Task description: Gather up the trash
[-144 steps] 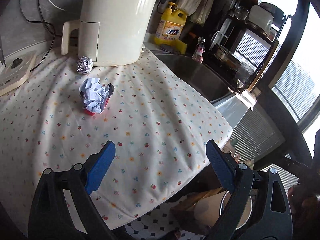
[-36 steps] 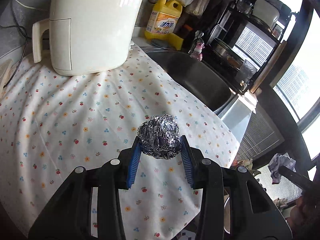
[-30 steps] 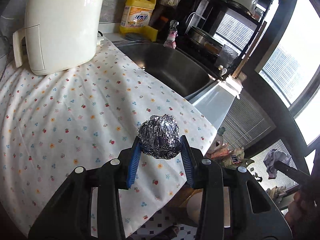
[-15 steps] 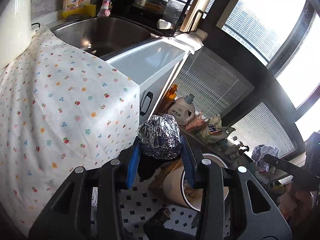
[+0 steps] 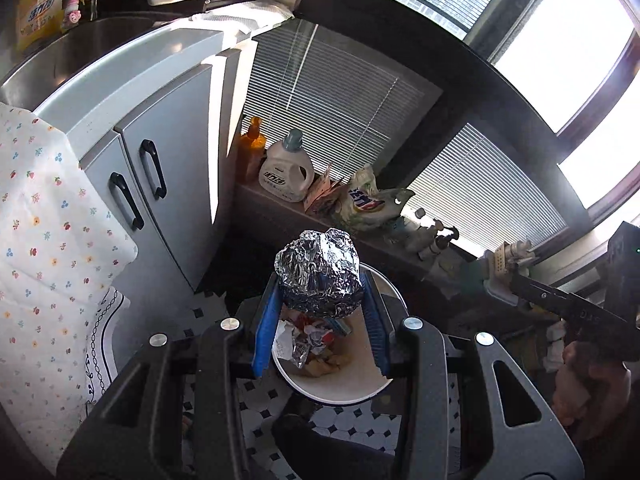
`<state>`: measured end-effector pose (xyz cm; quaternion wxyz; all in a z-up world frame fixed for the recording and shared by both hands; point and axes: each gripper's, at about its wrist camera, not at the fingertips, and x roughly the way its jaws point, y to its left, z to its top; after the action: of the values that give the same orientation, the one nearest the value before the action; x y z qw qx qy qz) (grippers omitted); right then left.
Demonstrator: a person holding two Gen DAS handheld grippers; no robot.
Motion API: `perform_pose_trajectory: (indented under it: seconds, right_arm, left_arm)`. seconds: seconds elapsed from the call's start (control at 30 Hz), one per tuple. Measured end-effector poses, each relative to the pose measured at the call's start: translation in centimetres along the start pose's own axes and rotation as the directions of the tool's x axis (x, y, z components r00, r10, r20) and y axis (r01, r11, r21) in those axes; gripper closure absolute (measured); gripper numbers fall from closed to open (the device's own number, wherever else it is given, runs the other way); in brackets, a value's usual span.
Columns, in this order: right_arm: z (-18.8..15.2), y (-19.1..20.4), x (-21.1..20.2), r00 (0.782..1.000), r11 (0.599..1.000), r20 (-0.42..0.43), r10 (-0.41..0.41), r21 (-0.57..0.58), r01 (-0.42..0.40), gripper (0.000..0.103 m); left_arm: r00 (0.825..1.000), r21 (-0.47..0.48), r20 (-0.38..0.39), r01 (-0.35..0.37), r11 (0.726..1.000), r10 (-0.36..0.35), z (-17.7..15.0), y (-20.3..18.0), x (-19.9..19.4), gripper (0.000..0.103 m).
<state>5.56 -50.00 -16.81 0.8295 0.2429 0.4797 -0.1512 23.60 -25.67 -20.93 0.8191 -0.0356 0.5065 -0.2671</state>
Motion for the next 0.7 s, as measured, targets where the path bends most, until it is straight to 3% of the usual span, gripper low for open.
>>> perform_pose_trajectory:
  seconds: [0.3, 0.47, 0.57, 0.7]
  right_arm:
    - [-0.9, -4.1, -1.0, 1.000, 0.997, 0.018, -0.010, 0.075, 0.009, 0.031]
    - [-1.0, -5.3, -1.0, 1.000, 0.996, 0.020, -0.002, 0.091, 0.000, 0.031]
    - [-0.9, -5.8, -0.5, 1.000, 0.996, 0.012, 0.014, 0.093, -0.015, 0.030]
    - [-0.5, -5.7, 0.8, 0.999, 0.996, -0.015, 0.044, 0.073, -0.043, 0.029]
  left_arm:
    - [0.994, 0.102, -0.092, 0.065, 0.993, -0.056, 0.0, -5.4, 3.5, 0.062]
    - [0.995, 0.105, -0.086, 0.054, 0.993, -0.045, 0.6, -6.6, 4.2, 0.040]
    - [0.996, 0.105, -0.084, 0.037, 0.994, -0.028, 0.8, -6.8, 4.3, 0.032]
    - [0.997, 0.077, -0.078, -0.005, 0.997, 0.011, 0.7, -6.2, 4.2, 0.028]
